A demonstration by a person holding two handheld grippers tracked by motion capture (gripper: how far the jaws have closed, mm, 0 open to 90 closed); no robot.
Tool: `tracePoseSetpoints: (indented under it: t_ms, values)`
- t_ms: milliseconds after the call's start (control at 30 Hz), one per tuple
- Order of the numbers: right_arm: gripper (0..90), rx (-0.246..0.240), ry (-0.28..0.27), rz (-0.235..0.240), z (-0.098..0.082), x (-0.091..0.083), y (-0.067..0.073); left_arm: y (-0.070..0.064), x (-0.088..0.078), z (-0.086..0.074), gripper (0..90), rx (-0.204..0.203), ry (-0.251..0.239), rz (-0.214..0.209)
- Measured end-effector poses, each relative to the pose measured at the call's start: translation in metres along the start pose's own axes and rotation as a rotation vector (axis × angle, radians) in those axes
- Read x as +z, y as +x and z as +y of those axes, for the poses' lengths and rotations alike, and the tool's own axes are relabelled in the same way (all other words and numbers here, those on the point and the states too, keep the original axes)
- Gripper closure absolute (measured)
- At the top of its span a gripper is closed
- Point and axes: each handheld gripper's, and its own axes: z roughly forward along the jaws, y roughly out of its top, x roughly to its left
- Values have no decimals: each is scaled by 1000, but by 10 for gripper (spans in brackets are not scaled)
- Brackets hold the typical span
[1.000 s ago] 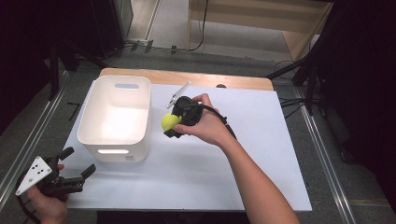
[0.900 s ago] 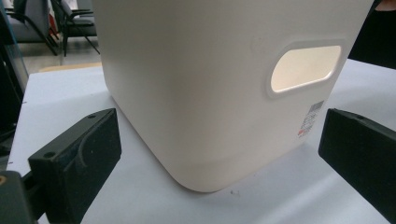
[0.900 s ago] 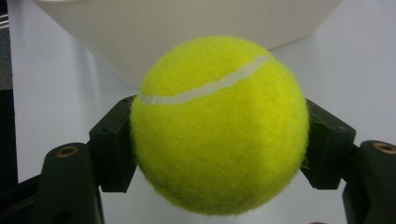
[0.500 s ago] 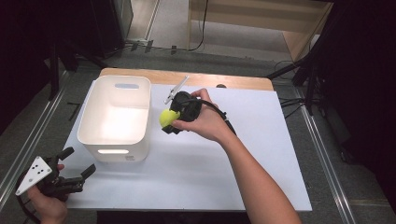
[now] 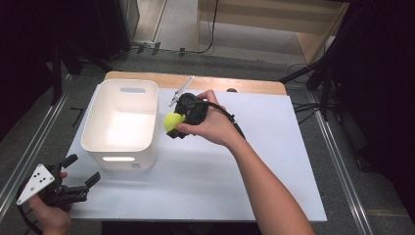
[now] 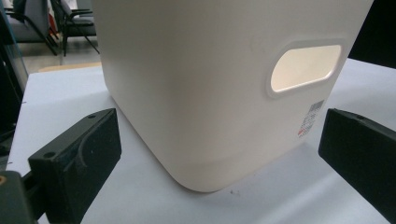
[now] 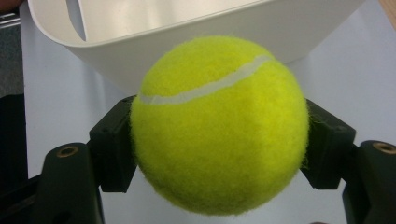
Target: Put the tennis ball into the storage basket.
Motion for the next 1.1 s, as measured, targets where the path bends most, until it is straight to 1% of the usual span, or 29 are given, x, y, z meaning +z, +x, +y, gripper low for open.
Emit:
tracePoseSetpoints:
  t_ms: [67,333,433,467,700,767,1033,1100]
  values:
    - [243,-8,-2,-1,2,-1,-1,0,0,0,0,-1,0,0]
    - [243,-11,-2,-8,10,-4,1,0,0,0,0,0,0,-1]
    - [243,-13,-5,-2,12,-5,0,0,0,0,0,0,0,-2]
    - [243,-19,-5,-4,13,-5,0,0,0,0,0,-1,-1,-3]
    - [243,-19,5,-6,18,-5,1,0,0,0,0,1,0,-4]
    - [243,-20,-6,-1,20,-5,1,0,1,0,0,0,-1,-4]
    - [243,-22,-3,-3,28,-7,1,0,1,0,0,-2,1,-3]
    - [243,-29,-8,1,30,-7,1,0,0,0,0,0,2,-4]
